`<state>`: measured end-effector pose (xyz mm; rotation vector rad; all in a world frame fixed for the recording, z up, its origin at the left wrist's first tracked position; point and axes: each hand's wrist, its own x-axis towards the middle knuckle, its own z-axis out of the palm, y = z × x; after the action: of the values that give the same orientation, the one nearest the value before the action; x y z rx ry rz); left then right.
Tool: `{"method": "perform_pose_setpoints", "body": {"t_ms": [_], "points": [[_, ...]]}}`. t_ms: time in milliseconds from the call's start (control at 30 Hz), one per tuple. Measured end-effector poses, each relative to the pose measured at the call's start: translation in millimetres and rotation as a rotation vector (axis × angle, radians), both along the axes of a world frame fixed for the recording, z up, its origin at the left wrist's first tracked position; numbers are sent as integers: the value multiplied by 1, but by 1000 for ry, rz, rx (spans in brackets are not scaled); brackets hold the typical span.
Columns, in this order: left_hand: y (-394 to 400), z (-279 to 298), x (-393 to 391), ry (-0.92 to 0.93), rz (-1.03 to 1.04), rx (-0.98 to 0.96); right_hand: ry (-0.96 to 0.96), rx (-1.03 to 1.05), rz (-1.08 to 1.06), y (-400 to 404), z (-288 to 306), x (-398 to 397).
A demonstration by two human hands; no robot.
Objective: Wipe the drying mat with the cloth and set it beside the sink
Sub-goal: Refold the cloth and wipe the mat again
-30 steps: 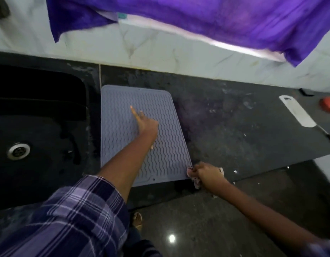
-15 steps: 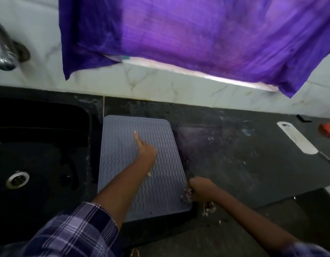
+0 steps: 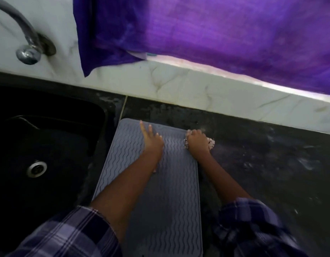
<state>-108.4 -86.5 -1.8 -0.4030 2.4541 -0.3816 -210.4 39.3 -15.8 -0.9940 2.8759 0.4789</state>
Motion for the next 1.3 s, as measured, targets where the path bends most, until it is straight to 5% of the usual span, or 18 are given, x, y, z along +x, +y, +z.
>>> {"method": "perform_pose_setpoints", "body": {"t_ms": [167, 267, 433, 600, 800, 933, 1100, 1300], "points": [[-8, 3, 3, 88, 46, 120, -251, -46, 47, 78, 1, 83], [-9, 4, 8, 67, 34, 118, -487, 127, 112, 84, 34, 79], [-7, -3, 3, 22, 42, 57, -251, -37, -16, 22, 43, 16], [-4, -3, 5, 27, 23, 22, -130, -35, -66, 48, -4, 86], [-3, 10, 14, 26, -23, 14, -681, 76, -135, 65, 60, 75], [-5, 6, 12, 22, -49, -7, -350, -135, -194, 30, 48, 31], [-4, 2, 5, 16, -47, -14, -101, 31, -66, 36, 7, 80], [-6, 11, 16, 21, -43, 40, -392, 26, -71, 137, 13, 231]]}}
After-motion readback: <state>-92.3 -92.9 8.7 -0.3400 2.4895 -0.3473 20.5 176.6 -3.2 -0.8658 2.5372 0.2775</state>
